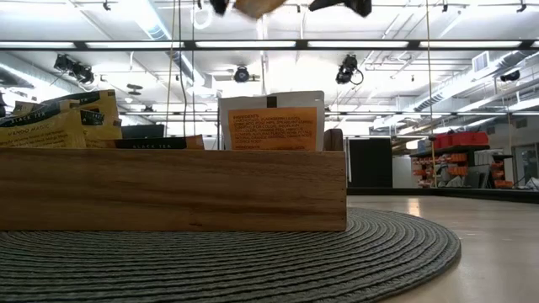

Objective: Pick & Place Tea
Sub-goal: Put the orange tea bag into the middle section of the wooden organizer

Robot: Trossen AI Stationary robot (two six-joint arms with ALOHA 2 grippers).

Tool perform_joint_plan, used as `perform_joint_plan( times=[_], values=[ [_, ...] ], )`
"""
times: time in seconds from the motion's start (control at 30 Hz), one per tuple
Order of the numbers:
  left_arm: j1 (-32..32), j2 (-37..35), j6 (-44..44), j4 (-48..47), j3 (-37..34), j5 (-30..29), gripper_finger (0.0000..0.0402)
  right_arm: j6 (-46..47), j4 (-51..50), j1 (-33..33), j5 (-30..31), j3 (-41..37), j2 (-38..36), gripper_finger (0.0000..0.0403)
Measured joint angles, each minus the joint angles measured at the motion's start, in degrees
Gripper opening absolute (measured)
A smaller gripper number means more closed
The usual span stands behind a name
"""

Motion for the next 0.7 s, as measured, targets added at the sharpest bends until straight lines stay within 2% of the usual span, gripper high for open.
perform_joint_plan(
  times=[0.07, 0.13, 0.5, 0.7],
  values=[
    [0.0, -1.52, -0.53, 2.59, 0.07, -0.73, 0.0001, -1.55, 2.0, 0.58, 6.96, 0.0, -1.09, 0.0184],
    [0.0, -2.68, -1.5, 5.23, 0.02, -0.89, 0.0001, -3.25, 6.42, 0.9, 10.77, 0.06, -1.5, 0.0195],
    [-0.15, -5.99, -3.03, 17.84, 0.07, -2.07, 0.0001, -10.08, 27.54, 0.8, 9.09, 0.04, -0.59, 0.0235],
    [-0.2, -5.76, -4.11, 24.34, 0.02, -2.04, 0.0001, -11.29, 30.4, 0.55, 8.77, 0.02, -0.27, 0.0238]
  ],
)
